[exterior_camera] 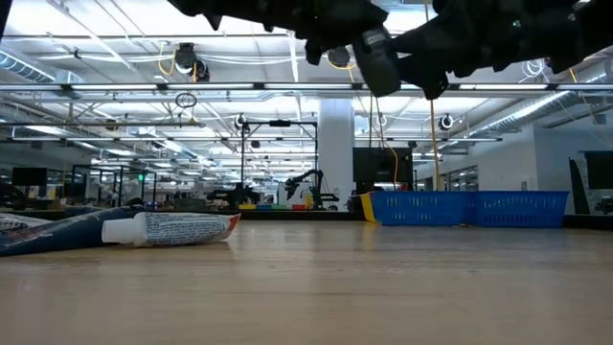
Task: Pick & Place Travel size toiletries
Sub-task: Put the gray deodorant into the right blue basket
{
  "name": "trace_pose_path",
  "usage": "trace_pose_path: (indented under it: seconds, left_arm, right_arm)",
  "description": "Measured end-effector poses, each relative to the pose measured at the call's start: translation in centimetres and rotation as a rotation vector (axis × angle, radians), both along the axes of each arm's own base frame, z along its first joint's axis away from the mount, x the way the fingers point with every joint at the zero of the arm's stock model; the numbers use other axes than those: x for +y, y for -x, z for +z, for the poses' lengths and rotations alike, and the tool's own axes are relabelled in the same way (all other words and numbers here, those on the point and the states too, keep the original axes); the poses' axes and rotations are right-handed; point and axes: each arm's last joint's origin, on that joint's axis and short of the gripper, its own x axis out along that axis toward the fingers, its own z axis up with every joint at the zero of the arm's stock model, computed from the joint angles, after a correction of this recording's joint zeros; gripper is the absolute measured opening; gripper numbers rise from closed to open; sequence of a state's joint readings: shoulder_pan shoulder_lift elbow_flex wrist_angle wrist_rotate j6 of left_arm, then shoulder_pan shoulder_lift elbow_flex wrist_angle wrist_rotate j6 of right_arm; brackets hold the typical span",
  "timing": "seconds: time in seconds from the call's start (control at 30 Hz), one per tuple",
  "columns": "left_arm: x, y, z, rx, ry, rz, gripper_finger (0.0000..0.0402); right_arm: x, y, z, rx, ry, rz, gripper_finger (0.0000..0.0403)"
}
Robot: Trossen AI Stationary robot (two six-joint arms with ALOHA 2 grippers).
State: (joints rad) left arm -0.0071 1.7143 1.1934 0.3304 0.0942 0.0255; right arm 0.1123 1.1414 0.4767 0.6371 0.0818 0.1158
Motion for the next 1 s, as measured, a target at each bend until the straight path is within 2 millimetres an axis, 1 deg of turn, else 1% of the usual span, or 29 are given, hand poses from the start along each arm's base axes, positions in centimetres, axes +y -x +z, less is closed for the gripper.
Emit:
trace_pose_path:
  seconds: [0.17, 0.3, 0.47, 0.6, 0.9, 0.93, 1.0]
  left_arm:
    - [-0.1, -0.3, 0.3, -0.011, -0.007, -0.014, 0.0096]
    - [0.0, -0.4, 0.0, 0.003, -0.007, -0.014, 0.0096]
    - [-0.1, -0.4, -0.1, 0.016, -0.011, -0.017, 0.0096]
    - [-0.1, -0.3, -0.2, 0.022, -0.011, -0.016, 0.0096]
    - [0.0, -0.3, -0.3, 0.033, -0.012, -0.008, 0.0096]
    - [0.0, -0.3, -0.3, 0.034, -0.010, 0.002, 0.0104]
    - [0.0, -0.3, -0.3, 0.038, -0.006, 0.025, 0.0141]
  right_arm:
    - [0.1, -1.0, -0.6, -0.035, -0.004, 0.006, 0.0228]
    - [0.2, -1.7, -1.1, -0.005, 0.004, 0.004, 0.0227]
    - [0.3, -2.5, -1.4, 0.015, 0.010, 0.005, 0.0211]
    - [0.3, -2.5, -1.5, 0.018, 0.010, 0.005, 0.0190]
    - [0.3, -2.5, -1.6, 0.031, 0.015, 0.006, 0.0190]
    - [0.3, -2.5, -1.6, 0.032, 0.014, 0.006, 0.0190]
    - [0.3, -2.5, -1.7, 0.036, 0.007, 0.003, 0.0190]
